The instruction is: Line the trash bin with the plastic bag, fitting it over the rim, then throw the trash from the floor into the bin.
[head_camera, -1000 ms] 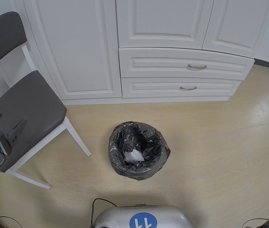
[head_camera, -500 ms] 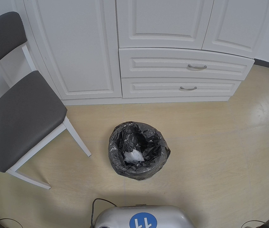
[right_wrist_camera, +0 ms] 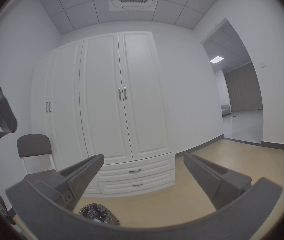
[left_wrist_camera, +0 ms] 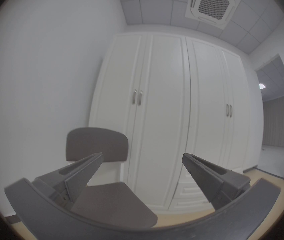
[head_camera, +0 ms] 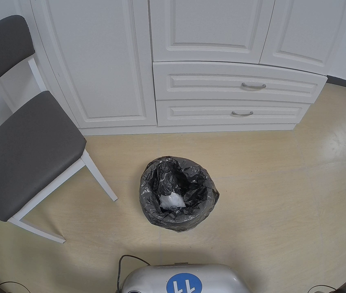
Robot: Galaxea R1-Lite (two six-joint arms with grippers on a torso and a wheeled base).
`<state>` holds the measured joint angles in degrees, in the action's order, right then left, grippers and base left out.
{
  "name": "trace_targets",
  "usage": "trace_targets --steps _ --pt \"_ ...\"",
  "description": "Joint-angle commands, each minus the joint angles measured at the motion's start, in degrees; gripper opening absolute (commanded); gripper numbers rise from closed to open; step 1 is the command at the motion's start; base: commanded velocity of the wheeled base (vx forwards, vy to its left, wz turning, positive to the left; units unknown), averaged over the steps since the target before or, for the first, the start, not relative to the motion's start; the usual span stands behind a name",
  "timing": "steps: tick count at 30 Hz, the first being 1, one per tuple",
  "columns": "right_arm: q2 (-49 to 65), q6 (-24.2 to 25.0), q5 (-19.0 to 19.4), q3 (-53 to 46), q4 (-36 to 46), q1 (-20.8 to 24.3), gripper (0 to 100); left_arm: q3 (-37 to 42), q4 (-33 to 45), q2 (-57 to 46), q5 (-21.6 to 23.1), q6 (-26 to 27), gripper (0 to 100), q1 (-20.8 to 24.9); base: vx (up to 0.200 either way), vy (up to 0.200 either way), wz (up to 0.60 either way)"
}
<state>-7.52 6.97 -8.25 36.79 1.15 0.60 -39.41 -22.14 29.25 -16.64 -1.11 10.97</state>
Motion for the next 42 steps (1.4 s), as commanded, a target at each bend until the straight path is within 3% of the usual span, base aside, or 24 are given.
trace_targets --steps 1,4,10,16,20,28,36,39,42 --pt "5.9 -0.3 -0.4 0.7 1.7 0.1 100 -2.3 0.7 -3.6 -0.9 0.0 100 -1.7 0.000 0.000 0.00" --pt "7.5 -0.2 -1.3 0.6 4.4 -0.5 100 -0.9 5.7 -8.0 -0.5 0.0 100 -4.6 0.000 0.000 0.00" --pt "7.5 0.3 -4.3 0.4 4.4 -0.5 100 5.3 11.7 -16.4 -0.6 0.0 100 -4.8 0.000 0.000 0.00" --pt "7.5 0.5 -3.8 -0.9 4.0 -0.5 100 15.6 11.6 -23.5 -1.6 0.0 100 -5.2 0.000 0.000 0.00" --pt "7.5 0.2 -3.8 -3.4 1.1 -0.5 100 17.9 11.2 -23.7 -6.8 -0.3 100 -5.3 0.000 0.000 0.00" --pt "7.5 -0.4 -3.8 -8.8 -6.3 -0.5 100 23.5 11.7 -27.1 -6.5 0.1 100 -10.1 0.000 0.000 0.00" --pt "7.5 -0.6 -0.7 -13.9 -6.9 -0.6 100 33.1 10.9 -28.7 0.6 0.1 100 -10.8 0.000 0.000 0.00" --pt "7.5 -1.4 1.5 -19.9 -12.0 -0.6 100 35.0 10.2 -28.7 4.9 0.0 100 -10.8 0.000 0.000 0.00" --pt "7.5 -2.8 2.6 -24.8 -18.9 -0.6 100 35.0 9.7 -28.6 5.7 0.1 100 -10.8 0.000 0.000 0.00"
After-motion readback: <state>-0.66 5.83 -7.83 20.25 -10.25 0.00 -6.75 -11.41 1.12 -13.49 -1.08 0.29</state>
